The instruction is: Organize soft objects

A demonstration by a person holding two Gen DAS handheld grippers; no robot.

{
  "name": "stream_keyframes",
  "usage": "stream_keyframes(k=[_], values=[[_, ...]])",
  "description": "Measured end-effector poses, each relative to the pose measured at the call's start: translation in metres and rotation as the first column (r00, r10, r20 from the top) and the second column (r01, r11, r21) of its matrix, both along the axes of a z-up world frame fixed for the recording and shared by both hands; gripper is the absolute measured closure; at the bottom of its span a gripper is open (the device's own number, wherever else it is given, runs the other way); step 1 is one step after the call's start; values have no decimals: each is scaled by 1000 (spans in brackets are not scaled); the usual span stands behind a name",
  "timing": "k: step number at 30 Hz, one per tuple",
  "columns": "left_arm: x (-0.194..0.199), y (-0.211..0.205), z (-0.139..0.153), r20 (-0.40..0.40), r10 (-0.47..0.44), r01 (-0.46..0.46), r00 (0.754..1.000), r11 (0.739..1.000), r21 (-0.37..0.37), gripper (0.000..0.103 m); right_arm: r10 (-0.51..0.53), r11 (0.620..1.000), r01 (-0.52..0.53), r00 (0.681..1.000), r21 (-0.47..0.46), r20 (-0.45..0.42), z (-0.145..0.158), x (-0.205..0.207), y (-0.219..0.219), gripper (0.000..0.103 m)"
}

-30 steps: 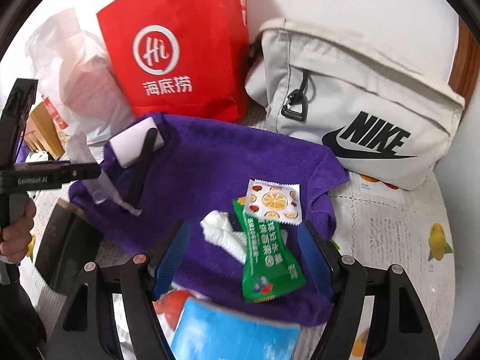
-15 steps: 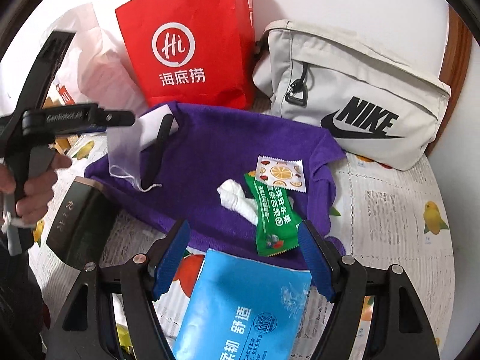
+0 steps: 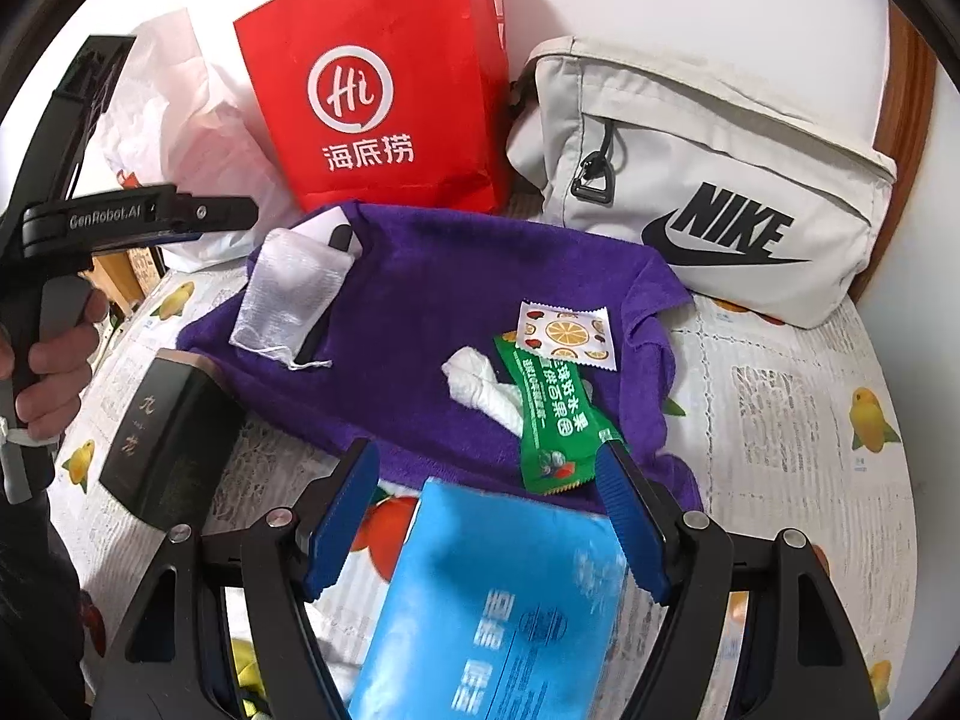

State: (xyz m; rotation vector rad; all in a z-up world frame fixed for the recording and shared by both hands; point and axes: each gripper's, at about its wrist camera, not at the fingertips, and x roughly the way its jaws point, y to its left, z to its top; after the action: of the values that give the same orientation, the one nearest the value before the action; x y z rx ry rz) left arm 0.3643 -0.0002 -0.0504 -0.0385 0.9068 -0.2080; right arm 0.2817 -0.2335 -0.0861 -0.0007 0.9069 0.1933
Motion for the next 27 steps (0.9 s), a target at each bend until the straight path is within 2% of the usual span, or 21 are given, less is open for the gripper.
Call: stream_keyframes(k=[3, 8, 14, 21, 23, 25, 27], values=[[-23, 3, 3, -6, 0, 0, 1000, 1000, -21, 19, -1, 1000, 1, 1000, 10, 8, 6, -16, 0, 29], [-74, 9, 8, 4, -12, 12, 1000, 994, -113, 19, 14, 1000, -14, 999, 22, 33, 17, -58, 3, 29], [-135, 7, 1, -42, -4, 0, 999, 996, -85, 19, 55, 998, -58, 996, 34, 64, 18, -120, 2, 30], [-189, 5, -15, -72, 9, -13, 997, 999, -45, 19, 145, 983, -147, 989, 113, 27, -14, -170, 0, 44], [-200, 5, -18, -81, 12, -15, 997, 999, -31, 19, 174, 976, -175, 985, 129, 23, -25, -173, 2, 50], [-208, 6, -21, -82, 29, -31, 996, 999, -30, 19, 187, 973, -186, 982, 138, 10, -37, -173, 4, 60], [-214, 8, -26, -93, 36, -40, 995, 998, -46, 19, 202, 967, -199, 979, 157, -7, -47, -170, 4, 61]])
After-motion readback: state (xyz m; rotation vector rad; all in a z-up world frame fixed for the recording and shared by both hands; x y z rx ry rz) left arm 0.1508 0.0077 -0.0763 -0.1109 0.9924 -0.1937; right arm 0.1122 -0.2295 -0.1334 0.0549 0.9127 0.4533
